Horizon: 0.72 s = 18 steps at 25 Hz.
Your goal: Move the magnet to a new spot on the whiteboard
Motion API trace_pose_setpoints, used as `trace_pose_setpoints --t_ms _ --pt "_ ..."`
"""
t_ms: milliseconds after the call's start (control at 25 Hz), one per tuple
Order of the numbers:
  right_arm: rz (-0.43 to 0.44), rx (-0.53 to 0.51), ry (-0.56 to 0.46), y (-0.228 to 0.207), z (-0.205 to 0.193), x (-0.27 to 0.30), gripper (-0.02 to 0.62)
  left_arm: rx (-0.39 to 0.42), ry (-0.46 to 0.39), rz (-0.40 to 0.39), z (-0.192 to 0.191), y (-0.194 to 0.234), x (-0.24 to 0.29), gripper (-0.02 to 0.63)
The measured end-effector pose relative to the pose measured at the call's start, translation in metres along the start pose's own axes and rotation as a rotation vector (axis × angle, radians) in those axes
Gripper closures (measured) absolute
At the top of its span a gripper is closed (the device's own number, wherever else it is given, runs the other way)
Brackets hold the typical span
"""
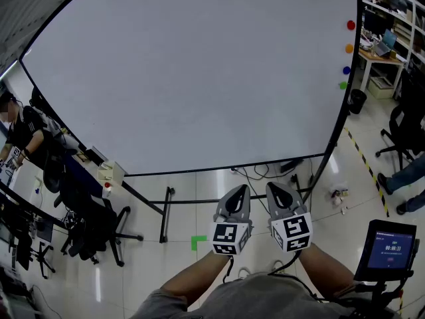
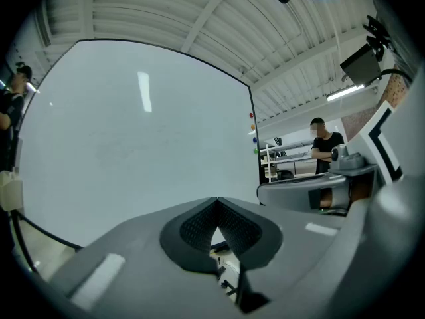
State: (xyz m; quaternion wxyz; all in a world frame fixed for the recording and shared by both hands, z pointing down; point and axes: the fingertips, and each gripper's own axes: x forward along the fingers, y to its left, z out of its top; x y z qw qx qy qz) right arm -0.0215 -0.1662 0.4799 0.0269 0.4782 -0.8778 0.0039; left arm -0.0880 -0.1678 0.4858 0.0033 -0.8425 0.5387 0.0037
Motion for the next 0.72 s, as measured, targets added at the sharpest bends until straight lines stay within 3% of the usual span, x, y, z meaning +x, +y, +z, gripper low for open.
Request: trace_pose_setpoints --t_ms 720 --pt "-0.001 -0.023 -0.006 0.004 0.008 0.010 0.591 -0.011 -0.002 -0.006 -0.002 0.012 0.001 0.604"
